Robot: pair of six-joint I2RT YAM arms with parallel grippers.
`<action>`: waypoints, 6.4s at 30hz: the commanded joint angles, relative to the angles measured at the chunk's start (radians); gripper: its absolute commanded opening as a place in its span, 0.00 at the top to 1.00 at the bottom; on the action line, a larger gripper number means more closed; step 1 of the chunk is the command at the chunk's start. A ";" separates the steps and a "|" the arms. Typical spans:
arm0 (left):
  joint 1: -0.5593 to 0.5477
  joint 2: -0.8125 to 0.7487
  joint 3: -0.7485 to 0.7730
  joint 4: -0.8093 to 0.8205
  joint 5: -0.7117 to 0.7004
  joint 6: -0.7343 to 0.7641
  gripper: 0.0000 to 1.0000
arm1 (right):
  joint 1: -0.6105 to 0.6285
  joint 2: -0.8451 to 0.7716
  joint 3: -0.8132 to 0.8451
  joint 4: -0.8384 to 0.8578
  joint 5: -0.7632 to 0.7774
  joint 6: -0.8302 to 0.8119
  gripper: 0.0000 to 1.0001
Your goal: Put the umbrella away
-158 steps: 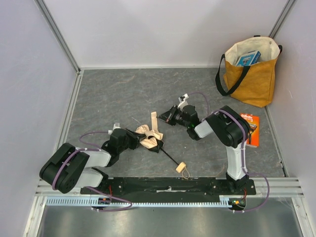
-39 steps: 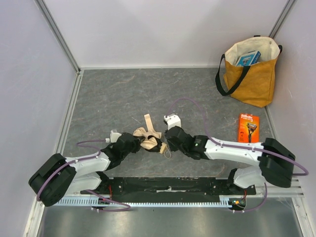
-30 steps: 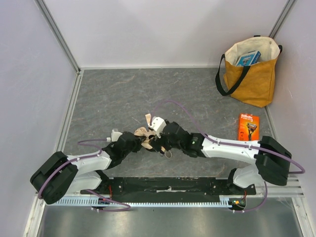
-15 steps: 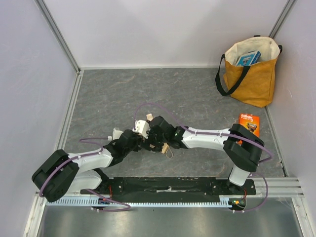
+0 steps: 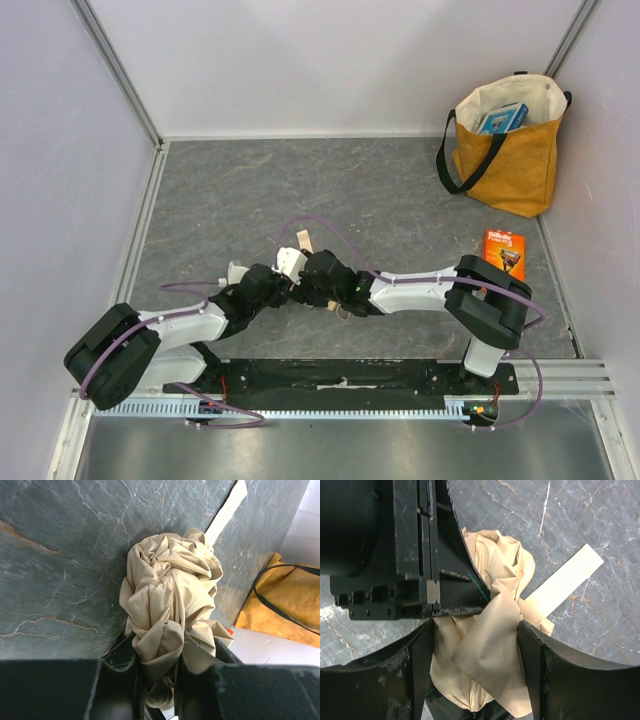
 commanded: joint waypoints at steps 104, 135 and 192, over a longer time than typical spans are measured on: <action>0.295 -0.064 0.090 -0.042 0.325 0.479 0.03 | -0.268 0.145 -0.005 -0.017 -0.462 0.273 1.00; 0.276 0.155 0.282 -0.280 0.364 0.541 0.02 | -0.260 0.122 0.103 -0.094 -0.367 0.213 1.00; 0.272 0.263 0.162 -0.011 0.445 0.395 0.98 | -0.052 0.065 0.236 -0.253 -0.311 0.029 0.39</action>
